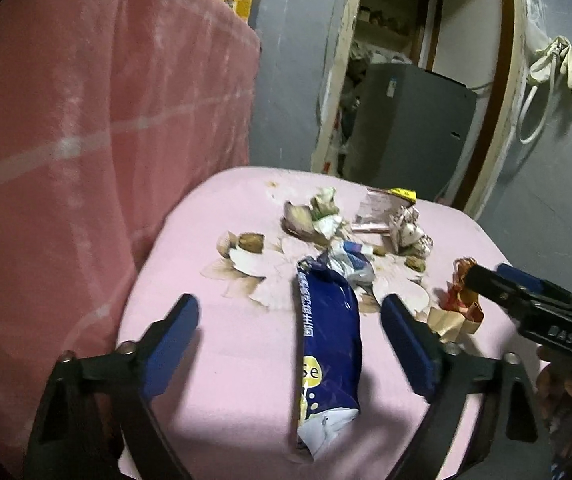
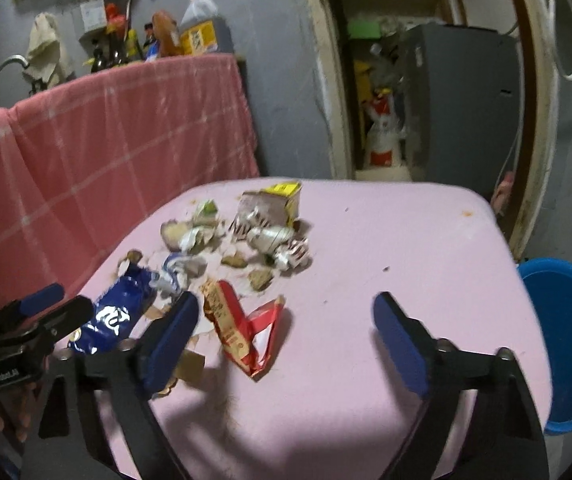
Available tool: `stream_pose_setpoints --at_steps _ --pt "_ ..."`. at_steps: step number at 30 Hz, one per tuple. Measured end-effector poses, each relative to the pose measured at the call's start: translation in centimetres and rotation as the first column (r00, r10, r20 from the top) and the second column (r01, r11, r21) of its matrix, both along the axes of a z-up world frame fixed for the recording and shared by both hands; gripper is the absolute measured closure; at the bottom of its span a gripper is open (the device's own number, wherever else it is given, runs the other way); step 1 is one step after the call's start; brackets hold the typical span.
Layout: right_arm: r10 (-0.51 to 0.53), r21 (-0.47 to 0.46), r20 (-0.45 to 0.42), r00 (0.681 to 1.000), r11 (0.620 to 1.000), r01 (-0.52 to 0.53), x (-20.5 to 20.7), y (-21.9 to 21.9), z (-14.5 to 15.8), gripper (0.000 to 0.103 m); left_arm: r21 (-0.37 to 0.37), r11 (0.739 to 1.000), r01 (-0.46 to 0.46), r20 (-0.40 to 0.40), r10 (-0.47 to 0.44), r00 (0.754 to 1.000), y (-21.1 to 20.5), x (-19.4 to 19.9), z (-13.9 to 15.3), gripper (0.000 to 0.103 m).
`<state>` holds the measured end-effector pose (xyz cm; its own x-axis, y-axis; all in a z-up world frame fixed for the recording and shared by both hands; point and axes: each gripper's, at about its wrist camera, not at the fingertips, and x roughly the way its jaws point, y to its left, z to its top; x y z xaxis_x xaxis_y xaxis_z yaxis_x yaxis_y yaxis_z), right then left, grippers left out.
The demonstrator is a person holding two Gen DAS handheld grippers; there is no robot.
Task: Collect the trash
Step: 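Grasp the blue snack wrapper with the left tool while the right tool grasps the red-gold wrapper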
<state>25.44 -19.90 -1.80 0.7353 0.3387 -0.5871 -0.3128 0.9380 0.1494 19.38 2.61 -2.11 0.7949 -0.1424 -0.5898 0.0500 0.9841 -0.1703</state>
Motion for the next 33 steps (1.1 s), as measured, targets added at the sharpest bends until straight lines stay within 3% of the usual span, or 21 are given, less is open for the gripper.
stream_pose_setpoints --at_steps 5,13,15,19,25,28,33 --pt "0.056 -0.022 -0.067 0.996 0.998 -0.057 1.0 1.2 -1.0 0.034 -0.057 0.997 0.047 -0.072 -0.051 0.996 0.1 1.1 -0.8 0.046" --pt "0.096 0.001 -0.141 0.985 0.995 -0.097 2.5 1.8 -2.0 0.047 -0.111 0.991 0.078 -0.126 -0.092 0.988 0.5 1.6 -1.2 0.046" --pt "0.1 0.003 -0.152 0.983 0.995 -0.101 2.8 1.9 -2.1 0.055 -0.109 0.991 0.082 -0.13 -0.096 0.987 0.4 1.6 -1.1 0.051" --pt "0.104 0.009 -0.157 0.982 0.995 -0.104 2.7 2.0 -2.1 0.056 -0.104 0.989 0.104 -0.15 -0.119 0.981 0.0 1.9 -1.3 0.06" --pt "0.1 -0.003 -0.159 0.982 0.995 -0.102 2.7 2.1 -2.1 0.064 -0.123 0.982 0.144 -0.175 -0.165 0.971 -0.5 2.1 -1.5 0.091" --pt "0.104 0.004 -0.151 0.983 0.995 -0.104 2.6 2.0 -2.0 0.066 -0.133 0.98 0.145 -0.165 -0.166 0.972 -0.6 1.8 -1.3 0.099" --pt "0.09 0.05 -0.113 0.99 0.995 -0.084 1.8 0.9 -1.5 0.067 -0.102 0.985 0.142 -0.055 -0.148 0.987 -1.3 0.0 0.1 0.1"
